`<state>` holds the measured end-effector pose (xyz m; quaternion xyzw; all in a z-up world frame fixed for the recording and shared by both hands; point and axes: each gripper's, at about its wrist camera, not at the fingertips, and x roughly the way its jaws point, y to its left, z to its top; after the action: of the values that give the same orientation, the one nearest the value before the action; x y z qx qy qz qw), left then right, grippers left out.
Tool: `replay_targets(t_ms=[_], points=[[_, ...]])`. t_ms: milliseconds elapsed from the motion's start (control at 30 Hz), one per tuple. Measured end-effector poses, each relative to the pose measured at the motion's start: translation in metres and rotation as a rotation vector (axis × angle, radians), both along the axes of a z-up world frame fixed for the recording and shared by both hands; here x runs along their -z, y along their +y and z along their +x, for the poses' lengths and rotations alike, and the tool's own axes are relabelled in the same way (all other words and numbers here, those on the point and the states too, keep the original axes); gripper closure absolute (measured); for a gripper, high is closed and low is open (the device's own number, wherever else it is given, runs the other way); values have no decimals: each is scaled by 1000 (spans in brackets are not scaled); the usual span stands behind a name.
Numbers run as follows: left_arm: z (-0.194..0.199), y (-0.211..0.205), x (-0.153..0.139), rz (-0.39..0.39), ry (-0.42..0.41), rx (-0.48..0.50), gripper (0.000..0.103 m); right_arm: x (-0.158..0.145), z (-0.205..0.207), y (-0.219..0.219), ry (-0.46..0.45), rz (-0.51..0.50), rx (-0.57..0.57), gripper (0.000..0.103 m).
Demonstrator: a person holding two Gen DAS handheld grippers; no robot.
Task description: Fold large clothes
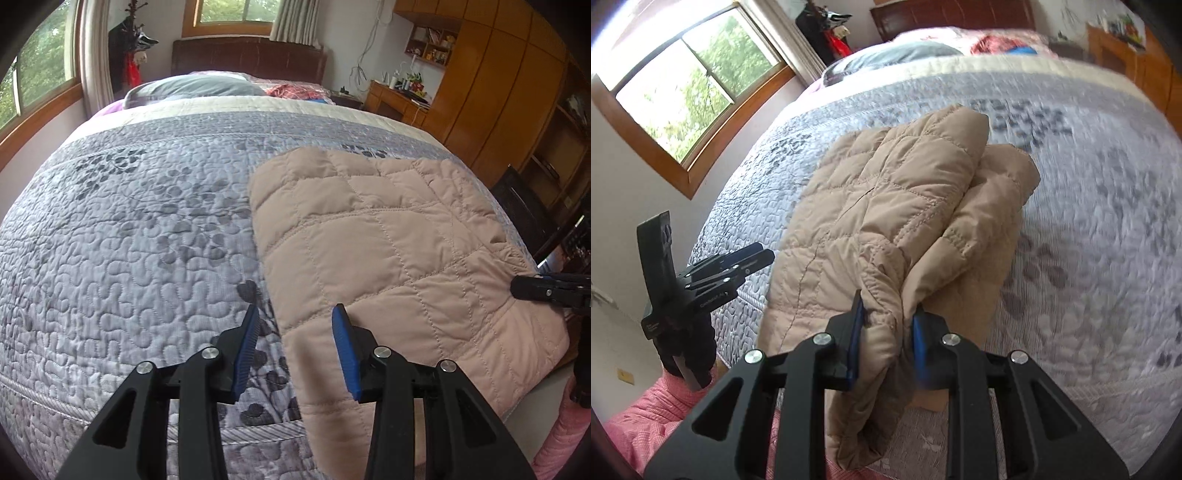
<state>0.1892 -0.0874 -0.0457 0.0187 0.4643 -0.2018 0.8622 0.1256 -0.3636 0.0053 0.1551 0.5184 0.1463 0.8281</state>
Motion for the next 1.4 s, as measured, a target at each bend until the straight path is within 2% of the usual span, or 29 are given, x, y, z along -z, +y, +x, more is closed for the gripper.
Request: replay_targets(t_ms=[300, 567, 633, 767, 867, 933, 1033, 1133, 1233, 1300, 1400], points=[[-5, -21, 11, 51, -16, 25, 61, 49, -11, -25, 40, 95, 42, 79], [-6, -25, 19, 52, -6, 40, 61, 88, -16, -28, 72, 112, 75, 76], [-5, -26, 23, 51, -1, 40, 59, 102, -16, -30, 69, 144, 87, 75], [-3, -28, 31, 53, 4, 45, 58, 111, -17, -37, 62, 197, 104, 75], [0, -26, 35, 45, 12, 43, 55, 107, -19, -35, 44, 157, 95, 73], [1, -22, 35, 25, 22, 46, 55, 99, -21, -35, 39, 139, 90, 67], [4, -13, 27, -5, 36, 55, 55, 67, -32, -36, 1, 23, 126, 40], [8, -5, 14, -18, 19, 46, 56, 35, -41, -45, -62, -32, 170, 38], [16, -5, 4, -20, 5, 32, 56, 16, -31, -51, -97, -29, 167, 38], [23, -10, 1, -23, 20, 25, 57, 11, -8, -54, -86, -13, 160, 38], [28, -22, -1, -21, 24, 39, 57, 19, 38, -62, -34, 0, 153, 38]])
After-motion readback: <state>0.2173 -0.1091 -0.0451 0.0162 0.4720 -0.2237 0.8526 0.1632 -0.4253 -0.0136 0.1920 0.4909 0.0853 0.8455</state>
